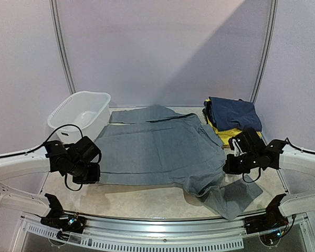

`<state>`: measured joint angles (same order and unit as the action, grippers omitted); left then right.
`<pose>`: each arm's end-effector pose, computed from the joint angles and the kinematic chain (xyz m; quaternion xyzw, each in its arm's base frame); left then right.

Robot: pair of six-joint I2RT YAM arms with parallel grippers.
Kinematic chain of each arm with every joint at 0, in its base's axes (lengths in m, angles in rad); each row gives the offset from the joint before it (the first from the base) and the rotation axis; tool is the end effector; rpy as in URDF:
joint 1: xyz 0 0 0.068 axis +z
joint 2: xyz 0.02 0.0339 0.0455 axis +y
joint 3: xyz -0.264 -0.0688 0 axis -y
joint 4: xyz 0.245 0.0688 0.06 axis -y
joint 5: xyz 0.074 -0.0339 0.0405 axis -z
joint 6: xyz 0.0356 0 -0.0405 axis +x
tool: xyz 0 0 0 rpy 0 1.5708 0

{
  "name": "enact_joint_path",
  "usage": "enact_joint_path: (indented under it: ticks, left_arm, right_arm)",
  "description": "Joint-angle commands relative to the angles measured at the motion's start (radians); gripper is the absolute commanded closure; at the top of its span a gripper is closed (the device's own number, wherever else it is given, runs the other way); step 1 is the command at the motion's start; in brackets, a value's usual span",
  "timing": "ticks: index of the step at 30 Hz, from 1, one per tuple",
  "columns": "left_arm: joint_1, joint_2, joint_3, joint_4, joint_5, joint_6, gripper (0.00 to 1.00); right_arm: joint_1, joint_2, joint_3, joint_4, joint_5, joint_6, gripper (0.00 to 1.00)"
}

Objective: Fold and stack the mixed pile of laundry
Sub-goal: Pick up the flattened shirt from the center of the board, then fold the flattened shirt at the center of the board.

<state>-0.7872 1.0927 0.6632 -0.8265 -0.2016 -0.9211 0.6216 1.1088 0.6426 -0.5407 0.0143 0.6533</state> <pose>0.1321 -0.1225 0.1969 -0.0815 0.9794 -0.0523 0.1774 0.1684 0.1200 0.2007 0.0172 0.9603 0.1601 0.2277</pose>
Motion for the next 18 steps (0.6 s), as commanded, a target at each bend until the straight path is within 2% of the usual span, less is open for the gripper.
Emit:
enact_joint_path:
  ticks: [1, 8, 18]
  left_arm:
    - [-0.005, 0.000, 0.039, -0.058, -0.054, 0.048, 1.00]
    - [0.051, 0.011, 0.030, -0.026, -0.120, 0.080, 1.00]
    - [0.165, 0.048, 0.014, 0.080, -0.135, 0.146, 1.00]
  right_arm:
    - [0.000, 0.005, 0.075, -0.067, 0.025, -0.005, 1.00]
    - [0.000, 0.117, 0.181, -0.070, 0.092, -0.026, 1.00]
    - [-0.017, 0.345, 0.377, -0.069, 0.179, -0.075, 1.00]
